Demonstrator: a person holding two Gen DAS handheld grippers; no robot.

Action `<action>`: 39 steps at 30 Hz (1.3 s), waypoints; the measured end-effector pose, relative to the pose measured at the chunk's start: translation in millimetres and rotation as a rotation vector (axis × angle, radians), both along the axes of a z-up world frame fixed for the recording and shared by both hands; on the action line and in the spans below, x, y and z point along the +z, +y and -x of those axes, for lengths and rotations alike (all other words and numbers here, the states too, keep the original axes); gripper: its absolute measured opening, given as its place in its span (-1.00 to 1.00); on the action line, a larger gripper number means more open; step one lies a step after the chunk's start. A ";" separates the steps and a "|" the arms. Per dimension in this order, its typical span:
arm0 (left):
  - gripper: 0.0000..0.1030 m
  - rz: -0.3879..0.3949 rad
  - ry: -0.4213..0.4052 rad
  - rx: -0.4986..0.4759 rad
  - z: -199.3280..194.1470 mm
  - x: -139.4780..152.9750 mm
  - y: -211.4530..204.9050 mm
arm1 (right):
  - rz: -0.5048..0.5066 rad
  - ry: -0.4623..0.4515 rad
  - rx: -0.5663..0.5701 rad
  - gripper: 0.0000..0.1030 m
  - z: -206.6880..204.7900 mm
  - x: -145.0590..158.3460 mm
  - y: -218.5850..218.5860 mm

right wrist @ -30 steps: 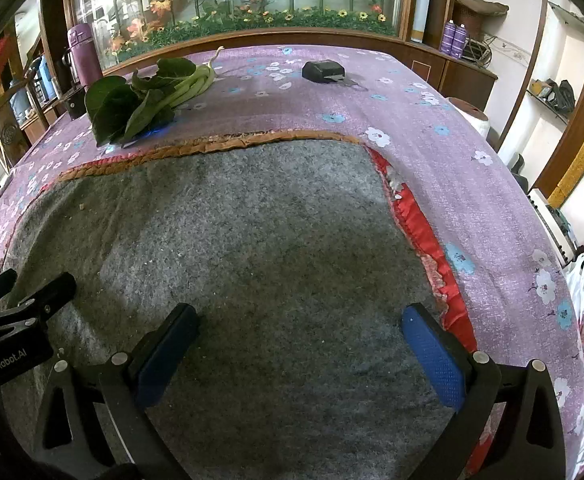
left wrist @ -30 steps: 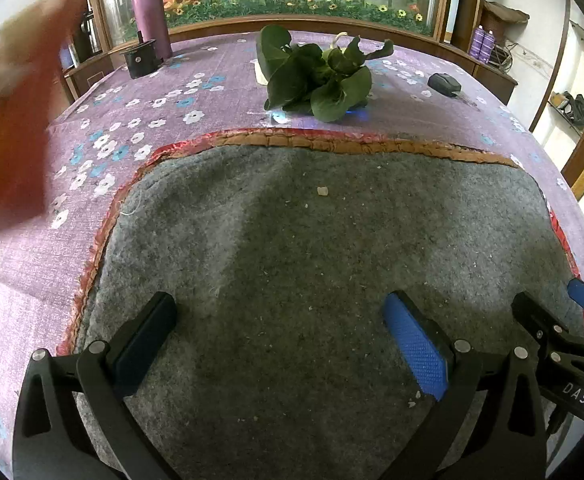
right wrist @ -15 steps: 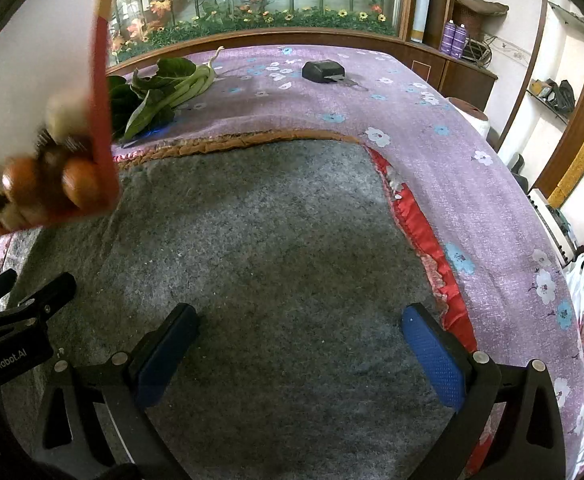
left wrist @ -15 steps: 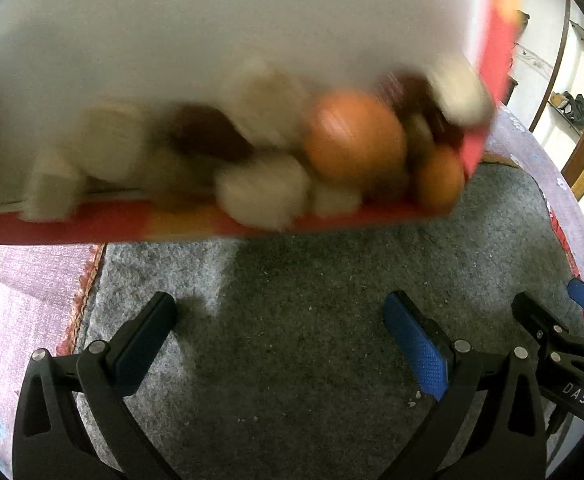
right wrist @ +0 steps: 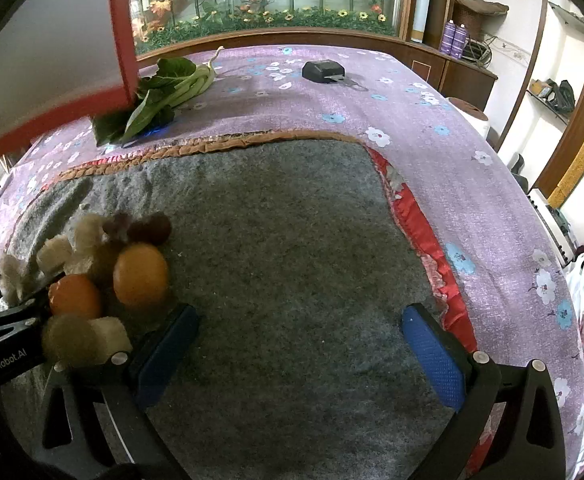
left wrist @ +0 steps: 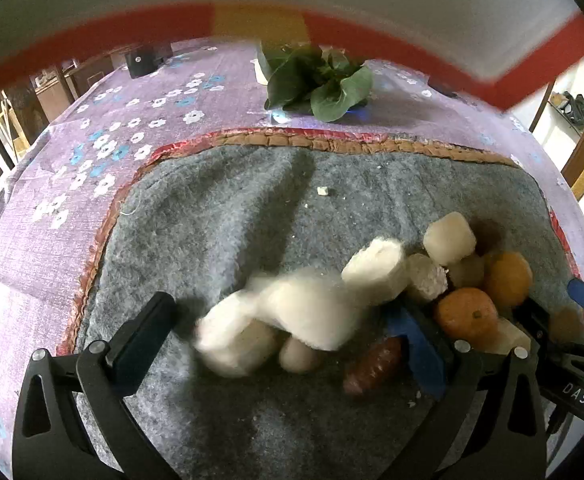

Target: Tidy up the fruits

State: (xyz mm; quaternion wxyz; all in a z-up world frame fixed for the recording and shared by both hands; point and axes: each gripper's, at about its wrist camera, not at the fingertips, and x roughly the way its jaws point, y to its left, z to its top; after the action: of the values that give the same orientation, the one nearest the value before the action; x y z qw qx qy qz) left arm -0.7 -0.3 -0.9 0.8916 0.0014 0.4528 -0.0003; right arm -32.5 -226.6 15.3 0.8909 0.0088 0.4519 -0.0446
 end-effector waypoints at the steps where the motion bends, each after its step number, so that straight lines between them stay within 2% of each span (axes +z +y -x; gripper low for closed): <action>1: 1.00 0.000 0.000 0.000 0.0 -0.3 0.0 | 0.000 0.000 0.000 1.00 0.8 1.8 0.7; 39: 1.00 0.001 0.000 0.000 -0.4 -0.1 0.1 | 0.000 0.011 0.010 1.00 0.4 1.5 0.7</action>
State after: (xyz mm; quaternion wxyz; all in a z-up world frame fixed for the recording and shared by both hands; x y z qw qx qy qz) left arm -0.3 -0.2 -1.0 0.8916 0.0008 0.4529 -0.0006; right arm -32.9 -225.9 16.8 0.8885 0.0066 0.4570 -0.0403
